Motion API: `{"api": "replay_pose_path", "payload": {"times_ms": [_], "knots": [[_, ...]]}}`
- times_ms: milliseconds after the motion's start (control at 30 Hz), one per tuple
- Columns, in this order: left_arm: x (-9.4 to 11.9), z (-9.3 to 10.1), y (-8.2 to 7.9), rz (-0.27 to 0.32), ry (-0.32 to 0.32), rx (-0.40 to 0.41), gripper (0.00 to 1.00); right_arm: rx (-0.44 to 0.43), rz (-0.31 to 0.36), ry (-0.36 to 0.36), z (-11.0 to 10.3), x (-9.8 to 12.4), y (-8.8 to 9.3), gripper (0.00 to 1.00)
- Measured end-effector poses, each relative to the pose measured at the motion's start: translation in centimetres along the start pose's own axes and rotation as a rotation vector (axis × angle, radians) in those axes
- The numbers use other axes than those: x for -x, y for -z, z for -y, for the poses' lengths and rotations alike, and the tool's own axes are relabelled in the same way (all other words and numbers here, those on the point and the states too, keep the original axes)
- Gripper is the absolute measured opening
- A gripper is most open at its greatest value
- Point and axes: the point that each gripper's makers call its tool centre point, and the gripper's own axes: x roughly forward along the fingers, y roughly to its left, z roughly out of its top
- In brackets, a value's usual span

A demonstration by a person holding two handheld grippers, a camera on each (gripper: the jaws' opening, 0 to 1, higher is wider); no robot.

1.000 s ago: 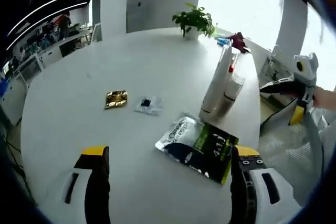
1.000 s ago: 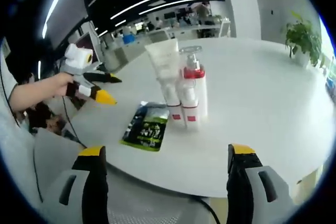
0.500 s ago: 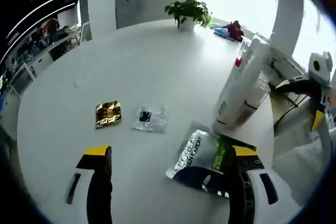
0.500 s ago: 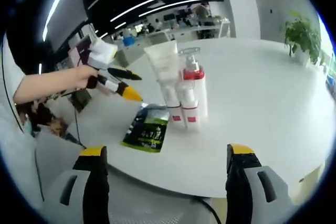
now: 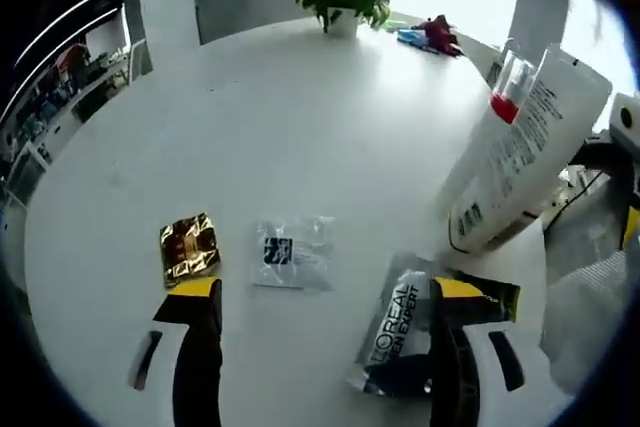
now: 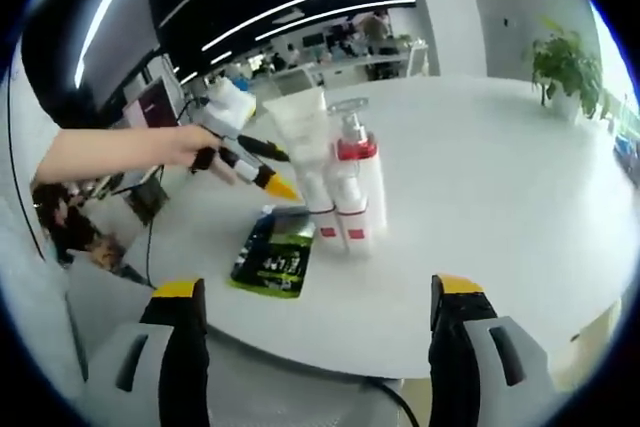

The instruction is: Arrange the skincare products in the storage area until every visible bottle or jar stands upright without overlapping.

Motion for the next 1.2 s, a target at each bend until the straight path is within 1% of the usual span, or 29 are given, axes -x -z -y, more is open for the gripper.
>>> {"api": "replay_pose_path", "payload": {"times_ms": [100,200,333,367,433,500,567,700,767,800,900,1000,1067,1133,1200], "knots": [[-0.8,-0.3,-0.1,-0.016,0.006,-0.018,0.77,-0.004,0.005,0.004,0.1,0.0,-0.1,0.92],[-1.6,-1.1,-0.3,-0.027,0.003,-0.033,0.75,-0.003,0.006,0.007,0.1,0.0,-0.1,0.91],[-2.4,-1.8,-0.8,-0.043,0.012,-0.049,0.68,-0.004,0.008,0.013,0.2,0.0,-0.1,0.91],[-2.8,-2.4,-1.1,-0.046,0.012,-0.055,0.67,-0.006,0.009,0.015,0.3,0.0,-0.1,0.91],[-2.7,-1.9,-0.8,-0.049,0.015,-0.063,0.64,-0.009,0.012,0.016,0.3,0.1,-0.2,0.91],[-3.0,-2.3,-0.8,-0.051,0.015,-0.059,0.62,-0.014,0.015,0.017,0.3,0.1,-0.2,0.91],[-3.0,-2.2,-0.8,-0.055,0.018,-0.054,0.61,-0.019,0.018,0.017,0.3,0.1,-0.3,0.91],[-3.3,-2.3,-0.3,-0.077,0.025,-0.075,0.58,-0.024,0.02,0.017,0.4,0.1,-0.3,0.91],[-3.3,-2.2,-0.3,-0.083,0.022,-0.082,0.56,-0.026,0.019,0.018,0.4,0.1,-0.3,0.9],[-3.3,-2.6,-0.1,-0.089,0.003,-0.091,0.55,-0.027,0.019,0.019,0.4,0.2,-0.3,0.9],[-3.4,-2.7,-0.4,-0.086,0.007,-0.084,0.54,-0.029,0.019,0.019,0.5,0.1,-0.3,0.9],[-3.3,-2.5,-0.6,-0.085,0.008,-0.102,0.54,-0.026,0.015,0.014,0.4,0.1,-0.2,0.89],[-3.3,-2.2,-0.6,-0.081,0.013,-0.114,0.49,-0.025,0.015,0.012,0.3,0.1,-0.2,0.89],[-3.3,-1.9,-0.6,-0.08,0.021,-0.117,0.41,-0.026,0.015,0.012,0.4,0.1,-0.2,0.89],[-3.3,-2.0,-0.5,-0.08,0.008,-0.109,0.41,-0.026,0.016,0.011,0.3,0.1,-0.2,0.89]]}}
